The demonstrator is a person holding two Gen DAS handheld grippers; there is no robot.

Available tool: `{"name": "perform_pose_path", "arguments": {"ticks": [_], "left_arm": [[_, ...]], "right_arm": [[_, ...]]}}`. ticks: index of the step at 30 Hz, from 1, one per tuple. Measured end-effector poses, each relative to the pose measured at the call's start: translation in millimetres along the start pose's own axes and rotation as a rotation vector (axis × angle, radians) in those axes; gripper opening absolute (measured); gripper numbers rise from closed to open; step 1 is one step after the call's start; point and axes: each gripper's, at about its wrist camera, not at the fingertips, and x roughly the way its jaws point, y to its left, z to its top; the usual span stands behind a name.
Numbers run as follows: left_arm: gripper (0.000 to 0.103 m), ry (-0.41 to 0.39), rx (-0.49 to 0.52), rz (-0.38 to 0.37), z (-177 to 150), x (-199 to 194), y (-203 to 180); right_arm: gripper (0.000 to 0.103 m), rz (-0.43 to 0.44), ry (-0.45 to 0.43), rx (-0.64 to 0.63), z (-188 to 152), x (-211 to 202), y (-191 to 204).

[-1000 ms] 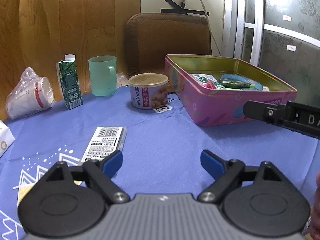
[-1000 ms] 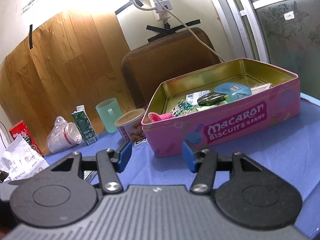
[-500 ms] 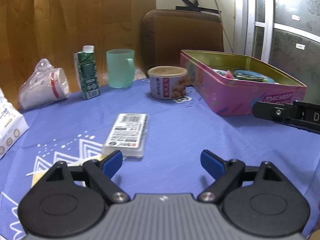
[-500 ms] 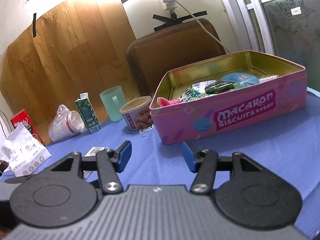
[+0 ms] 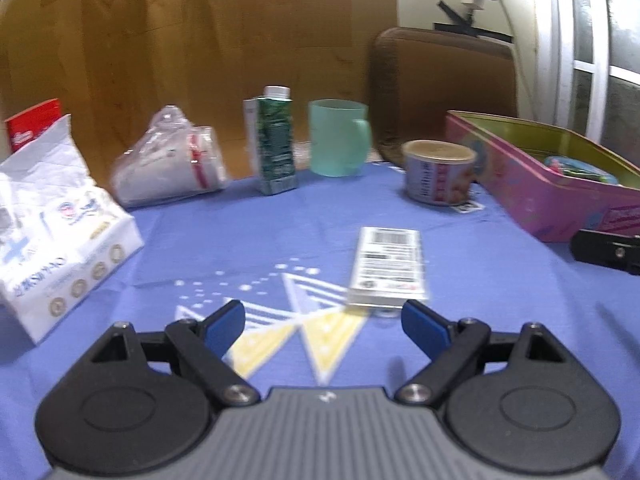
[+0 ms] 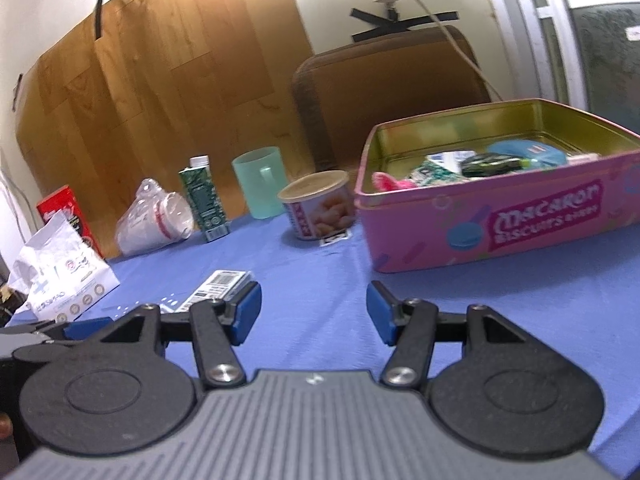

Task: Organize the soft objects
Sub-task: 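Withdraw both tools from the tin and move over the clear card box, then grasp the clear white card box with the right tool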

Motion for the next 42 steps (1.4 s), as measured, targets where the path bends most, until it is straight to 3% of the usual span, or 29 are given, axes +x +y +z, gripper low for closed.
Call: {"name": "perform_pose_path", "arguments": {"ticks": [10,14,18,21,27,29,33,35,42], "left_arm": [[0.088,-0.019,-0.032,0.127,4,10,46],[0.089,-0.04,-0.14,0.179,5,11,73],[0.089,-0.045,-0.283,0.162,3,10,99],[0.089,-0.048,-0.326,0.137,1,10,107],[0.093,-0.054,-0.358,0.1,0,11,112],[0.093,-0.054,-0.358,0.094,0,10,112],[0.093,-0.059,-0.338,0.089,0,9,108],[0.093,-0.066,-0.326,0.083,1,9,106],[0.093,-0.028,-0.256,0.003,4,10,89]], "right_arm": [[0.062,0.07,0.064,-0.082,0,20,35],[0.069,0.108,0.088,-0.135,-1,30,56],[0.076,0.153,0.141,-0.178,-3,47,75],[0.083,0.179,0.192,-0.213,-3,65,91],[0.086,0.094,0.237,-0.325,-4,106,113],[0.082,0.089,0.275,-0.335,-5,117,108],[0.075,0.145,0.262,-0.372,-6,105,98],[0.064,0.166,0.246,-0.384,-8,92,92],[0.064,0.218,0.242,-0.307,-19,47,61]]}}
